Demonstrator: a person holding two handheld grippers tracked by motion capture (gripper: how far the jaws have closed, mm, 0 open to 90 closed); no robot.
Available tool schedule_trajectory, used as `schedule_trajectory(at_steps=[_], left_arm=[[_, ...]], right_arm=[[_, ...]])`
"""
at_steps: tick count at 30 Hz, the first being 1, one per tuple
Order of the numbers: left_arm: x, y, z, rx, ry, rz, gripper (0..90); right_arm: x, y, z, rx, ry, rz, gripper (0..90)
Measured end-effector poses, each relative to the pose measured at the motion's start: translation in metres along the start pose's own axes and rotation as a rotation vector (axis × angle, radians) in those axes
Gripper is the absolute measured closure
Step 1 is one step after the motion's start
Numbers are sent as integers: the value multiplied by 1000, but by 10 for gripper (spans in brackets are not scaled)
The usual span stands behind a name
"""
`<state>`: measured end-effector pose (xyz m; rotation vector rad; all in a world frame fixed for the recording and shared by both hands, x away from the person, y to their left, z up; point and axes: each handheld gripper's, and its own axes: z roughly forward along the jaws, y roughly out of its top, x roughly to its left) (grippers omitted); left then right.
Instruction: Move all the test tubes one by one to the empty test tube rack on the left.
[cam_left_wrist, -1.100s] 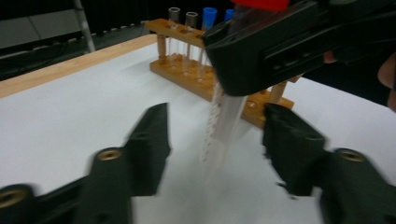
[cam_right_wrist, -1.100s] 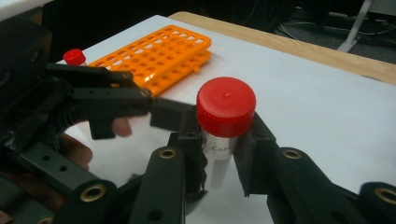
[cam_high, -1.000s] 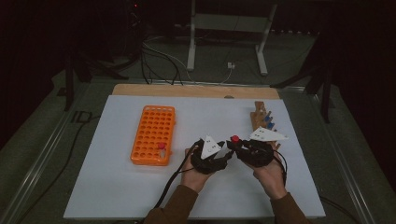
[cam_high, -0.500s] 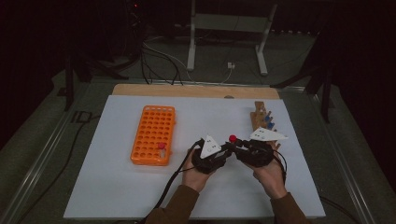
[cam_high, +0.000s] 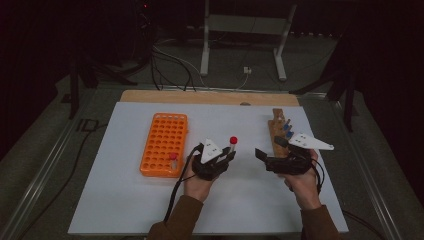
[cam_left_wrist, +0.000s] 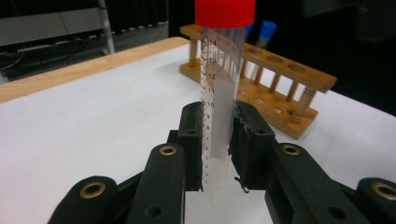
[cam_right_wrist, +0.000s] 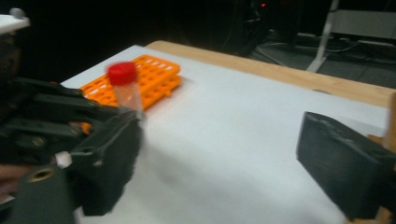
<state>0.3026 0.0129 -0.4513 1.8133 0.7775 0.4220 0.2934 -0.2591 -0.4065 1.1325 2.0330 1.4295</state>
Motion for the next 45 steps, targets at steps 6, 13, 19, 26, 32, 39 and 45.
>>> schedule_trajectory(at_steps=[6,13,19,26,32,39,45], left_arm=[[18,5,-20,-34,32,-16,754],[41,10,-45,-72,92,-30,753],[61,10,-65,-92,155,-39,752],[80,2,-87,-99,216,-67,752],[88,-8,-100,-77,241,-70,752],[98,-22,-114,-52,266,-86,753],[102,-39,-119,-22,262,-114,753]], right_arm=[[-13,-2,-8,-26,-63,36,12],[-25,-6,-17,-45,-99,67,2],[-29,-9,-20,-45,-113,75,2],[-30,-10,-20,-39,-117,75,2],[-31,-10,-23,-49,-124,79,2],[-31,-11,-23,-46,-128,79,2],[-30,-12,-22,-44,-126,74,2]])
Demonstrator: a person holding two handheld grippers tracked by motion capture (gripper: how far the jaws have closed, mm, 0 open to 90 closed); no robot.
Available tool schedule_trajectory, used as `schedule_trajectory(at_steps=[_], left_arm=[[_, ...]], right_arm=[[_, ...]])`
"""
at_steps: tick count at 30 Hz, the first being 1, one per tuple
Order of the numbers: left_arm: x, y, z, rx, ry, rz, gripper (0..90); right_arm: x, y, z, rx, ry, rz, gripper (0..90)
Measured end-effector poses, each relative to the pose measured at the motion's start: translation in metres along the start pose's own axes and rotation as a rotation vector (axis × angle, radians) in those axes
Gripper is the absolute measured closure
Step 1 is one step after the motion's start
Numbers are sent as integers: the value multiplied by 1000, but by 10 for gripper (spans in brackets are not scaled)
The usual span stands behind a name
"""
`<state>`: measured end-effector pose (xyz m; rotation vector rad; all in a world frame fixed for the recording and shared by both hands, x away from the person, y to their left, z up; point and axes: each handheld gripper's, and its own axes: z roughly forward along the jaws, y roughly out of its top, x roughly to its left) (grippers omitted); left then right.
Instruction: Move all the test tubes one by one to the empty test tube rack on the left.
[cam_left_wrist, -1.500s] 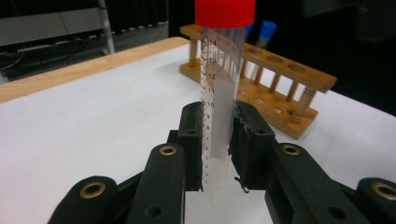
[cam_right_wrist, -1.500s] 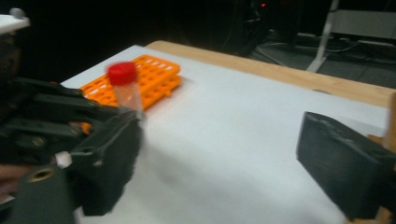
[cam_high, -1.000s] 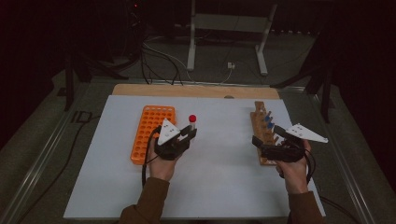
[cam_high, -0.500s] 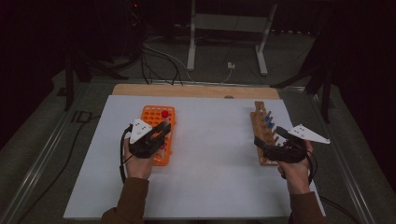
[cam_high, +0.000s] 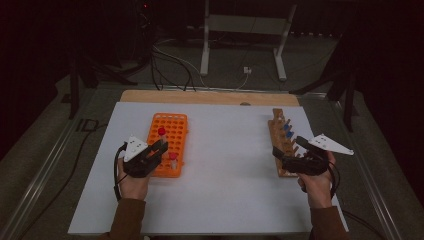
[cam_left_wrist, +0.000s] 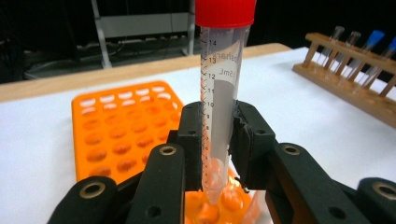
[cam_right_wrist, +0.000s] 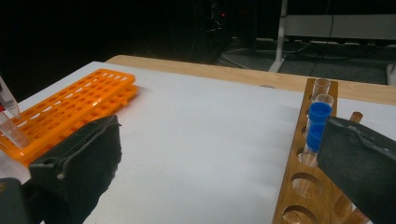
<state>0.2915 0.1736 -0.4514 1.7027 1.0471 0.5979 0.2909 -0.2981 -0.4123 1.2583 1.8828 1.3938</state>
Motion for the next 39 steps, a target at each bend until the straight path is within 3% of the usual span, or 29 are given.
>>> schedule_trajectory(at_steps=[7,12,22,26,32,39], left_arm=[[0,-18,0,39,-9,-18,752],[-5,-27,2,92,-11,25,752],[-8,-38,2,170,-24,66,754],[-10,-42,6,225,-20,92,757],[-8,-43,6,217,-31,75,725],[-6,-43,-2,186,-47,37,527]], right_arm=[[0,-1,1,4,3,-3,2],[1,-1,1,4,6,-2,3],[0,-2,2,7,9,-3,3],[0,-3,3,13,8,-6,3],[0,-4,4,16,6,-12,3],[-3,-4,4,21,5,-3,3]])
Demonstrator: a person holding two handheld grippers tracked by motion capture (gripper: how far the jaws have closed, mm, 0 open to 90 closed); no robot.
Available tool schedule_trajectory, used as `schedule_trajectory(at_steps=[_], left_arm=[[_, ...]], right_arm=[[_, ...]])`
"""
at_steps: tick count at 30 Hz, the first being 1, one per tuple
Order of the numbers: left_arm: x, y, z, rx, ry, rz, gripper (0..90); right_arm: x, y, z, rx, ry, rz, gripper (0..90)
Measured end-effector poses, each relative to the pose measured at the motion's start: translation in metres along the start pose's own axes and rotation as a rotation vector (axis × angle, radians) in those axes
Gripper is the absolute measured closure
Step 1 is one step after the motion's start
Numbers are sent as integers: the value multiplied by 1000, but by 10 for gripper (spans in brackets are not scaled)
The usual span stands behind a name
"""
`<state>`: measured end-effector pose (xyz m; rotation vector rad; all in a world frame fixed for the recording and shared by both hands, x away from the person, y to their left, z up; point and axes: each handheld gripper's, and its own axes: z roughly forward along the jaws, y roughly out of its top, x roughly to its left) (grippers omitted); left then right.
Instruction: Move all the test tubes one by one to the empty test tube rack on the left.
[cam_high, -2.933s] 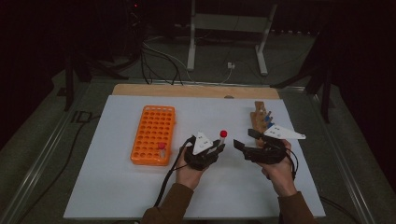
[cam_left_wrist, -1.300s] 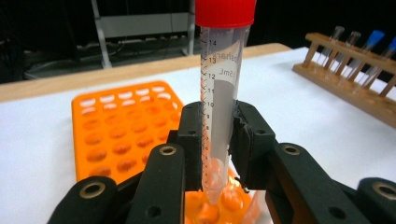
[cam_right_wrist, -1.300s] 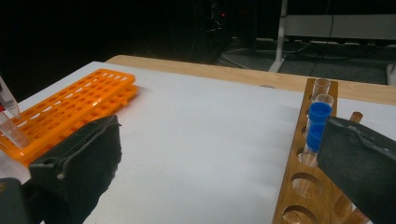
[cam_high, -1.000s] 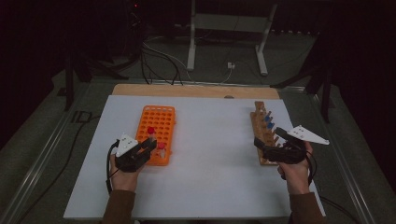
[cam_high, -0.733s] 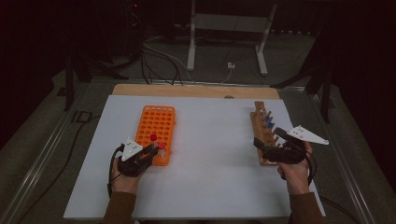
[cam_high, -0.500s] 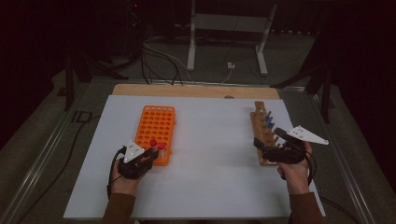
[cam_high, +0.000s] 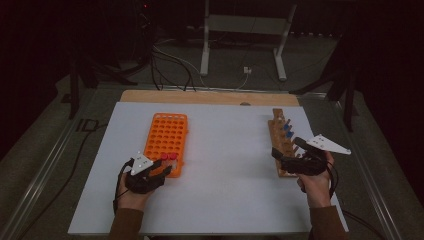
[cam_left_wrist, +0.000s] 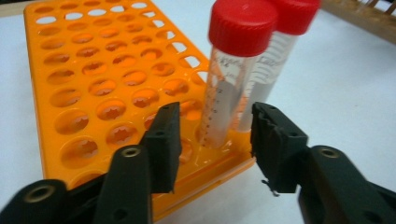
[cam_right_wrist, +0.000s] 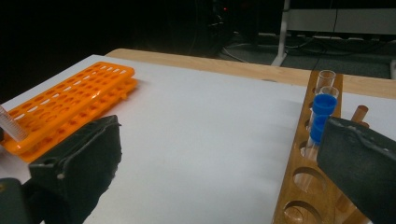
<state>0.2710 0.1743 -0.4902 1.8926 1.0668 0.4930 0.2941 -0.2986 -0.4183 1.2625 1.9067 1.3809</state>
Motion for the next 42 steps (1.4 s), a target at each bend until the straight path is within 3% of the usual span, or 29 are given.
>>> schedule_trajectory(at_steps=[7,13,18,24,25,27,33,36,42], left_arm=[[3,4,-13,-101,-21,-37,296],[5,9,-18,-134,16,-65,7],[5,10,-22,-171,14,-69,4],[7,12,-28,-225,60,-77,5],[7,12,-28,-221,74,-79,5],[8,11,-28,-221,56,-89,8],[8,9,-25,-204,62,-95,7],[6,8,-22,-180,80,-88,7],[7,7,-21,-170,84,-90,8]], right_arm=[[-2,1,0,12,-14,-36,3],[-12,7,0,32,-49,-60,5],[-29,10,4,35,-82,-46,43],[-48,5,21,89,-117,-43,161],[-50,4,24,104,-124,-42,206],[-51,1,30,147,-133,-46,335],[-51,-4,45,173,-170,-48,645],[-53,-6,51,194,-213,-35,707],[-56,-8,58,179,-230,-7,761]])
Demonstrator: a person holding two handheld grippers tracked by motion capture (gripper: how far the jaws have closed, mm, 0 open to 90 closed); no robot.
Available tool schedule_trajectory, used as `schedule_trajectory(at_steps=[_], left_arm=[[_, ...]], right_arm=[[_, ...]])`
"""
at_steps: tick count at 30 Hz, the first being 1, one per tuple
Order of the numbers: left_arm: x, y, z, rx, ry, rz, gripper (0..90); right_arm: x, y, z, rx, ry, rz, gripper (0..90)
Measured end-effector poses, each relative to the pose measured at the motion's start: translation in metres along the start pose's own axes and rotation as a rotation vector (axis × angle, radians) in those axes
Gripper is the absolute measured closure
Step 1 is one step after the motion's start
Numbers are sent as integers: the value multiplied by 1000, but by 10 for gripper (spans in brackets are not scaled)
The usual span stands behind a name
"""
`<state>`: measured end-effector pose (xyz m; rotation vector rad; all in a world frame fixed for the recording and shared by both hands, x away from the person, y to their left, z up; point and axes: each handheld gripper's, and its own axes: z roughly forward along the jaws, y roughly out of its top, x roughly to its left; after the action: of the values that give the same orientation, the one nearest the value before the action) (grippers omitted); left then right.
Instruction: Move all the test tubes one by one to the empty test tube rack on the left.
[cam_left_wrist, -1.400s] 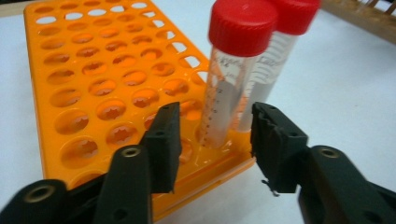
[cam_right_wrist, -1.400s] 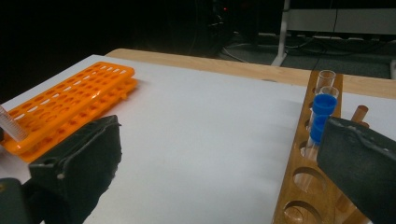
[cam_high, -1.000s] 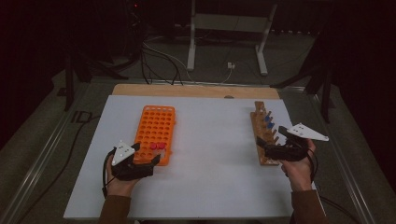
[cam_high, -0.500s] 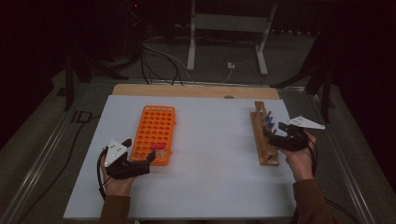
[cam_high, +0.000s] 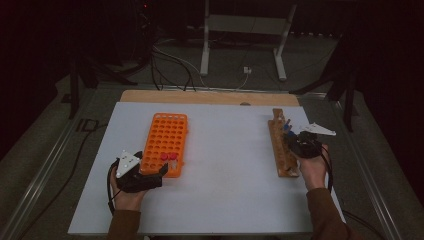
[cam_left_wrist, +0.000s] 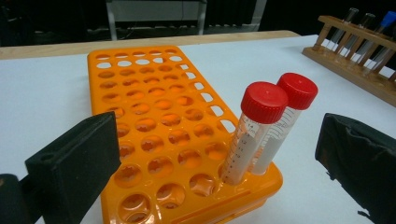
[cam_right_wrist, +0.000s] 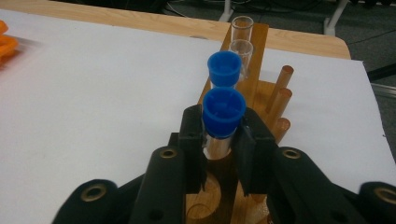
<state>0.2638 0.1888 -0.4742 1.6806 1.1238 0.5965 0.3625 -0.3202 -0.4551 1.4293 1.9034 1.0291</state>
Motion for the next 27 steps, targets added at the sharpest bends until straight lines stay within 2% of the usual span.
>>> schedule_trajectory(at_steps=[6,8,12,21,24,27], left_arm=[[2,-1,0,3,11,-13,8],[2,-1,0,5,12,-12,8],[2,-1,-1,4,14,-12,8],[4,0,-5,-5,22,-15,8],[3,1,-7,-12,20,-16,7],[1,4,-10,-29,19,-13,7]], right_arm=[[2,1,-2,-19,-11,-7,771],[3,3,-7,-40,-7,-5,771],[6,7,-20,-75,-13,-33,772],[8,25,-51,-166,7,-49,773],[10,29,-58,-188,47,-41,773],[13,30,-58,-183,75,-44,772]])
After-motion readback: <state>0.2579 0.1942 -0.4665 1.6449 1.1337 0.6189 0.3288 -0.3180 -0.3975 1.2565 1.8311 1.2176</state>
